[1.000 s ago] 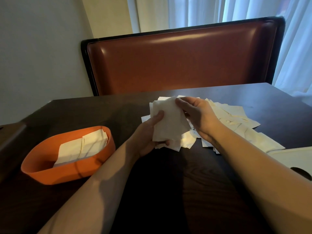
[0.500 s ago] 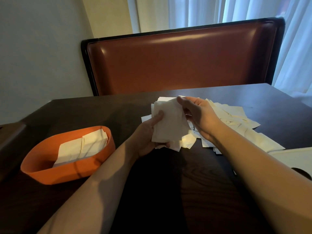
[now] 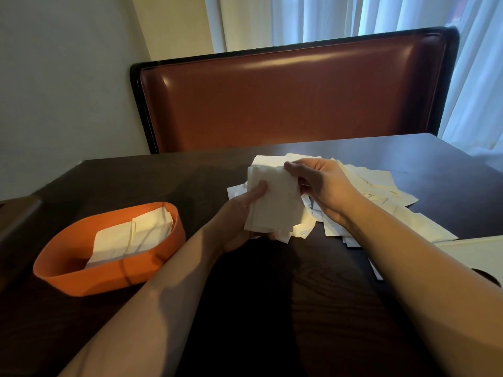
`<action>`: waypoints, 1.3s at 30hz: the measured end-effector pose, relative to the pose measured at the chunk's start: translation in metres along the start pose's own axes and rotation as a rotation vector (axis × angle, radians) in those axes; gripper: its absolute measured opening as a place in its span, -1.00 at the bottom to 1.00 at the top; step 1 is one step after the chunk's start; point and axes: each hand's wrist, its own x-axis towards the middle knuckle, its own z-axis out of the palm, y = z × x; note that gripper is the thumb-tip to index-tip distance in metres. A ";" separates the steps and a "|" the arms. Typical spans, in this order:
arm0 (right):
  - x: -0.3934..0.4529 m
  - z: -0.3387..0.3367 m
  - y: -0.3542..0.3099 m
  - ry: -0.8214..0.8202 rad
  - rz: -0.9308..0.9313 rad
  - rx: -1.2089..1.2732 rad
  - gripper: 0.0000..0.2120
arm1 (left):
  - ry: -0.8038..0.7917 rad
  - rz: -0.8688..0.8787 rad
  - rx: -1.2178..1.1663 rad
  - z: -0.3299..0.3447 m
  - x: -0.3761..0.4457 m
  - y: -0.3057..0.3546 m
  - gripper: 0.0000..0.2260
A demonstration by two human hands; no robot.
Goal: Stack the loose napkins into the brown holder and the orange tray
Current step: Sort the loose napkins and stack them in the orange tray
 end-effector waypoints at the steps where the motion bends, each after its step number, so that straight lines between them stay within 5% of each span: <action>1: 0.000 0.000 0.000 0.013 -0.010 0.010 -0.73 | -0.021 -0.004 0.005 0.000 0.000 0.000 -0.67; 10: 0.006 -0.007 0.002 0.219 -0.040 0.084 -0.79 | -0.064 -0.009 0.007 0.002 -0.002 0.000 -0.81; 15: 0.004 -0.008 0.000 0.084 0.044 0.002 -0.81 | 0.019 0.042 -0.073 -0.002 0.000 0.001 -0.85; 20: 0.007 -0.015 -0.003 0.319 -0.021 0.125 -0.73 | 0.196 0.106 -0.134 -0.001 0.001 0.004 -0.90; 25: -0.003 -0.012 -0.018 -0.010 0.022 0.337 -0.83 | 0.248 0.151 -0.149 -0.003 0.004 0.003 -0.84; 28: -0.005 0.004 -0.012 -0.111 0.058 0.223 -0.75 | 0.224 0.164 -0.105 -0.002 0.004 0.002 -0.84; 32: -0.001 0.020 0.003 0.107 -0.078 -0.141 -0.94 | 0.175 0.141 -0.066 0.001 0.003 0.002 -0.78; 39: -0.002 0.020 0.006 0.146 -0.028 -0.177 -0.89 | 0.112 0.135 -0.054 -0.003 0.004 0.000 -0.60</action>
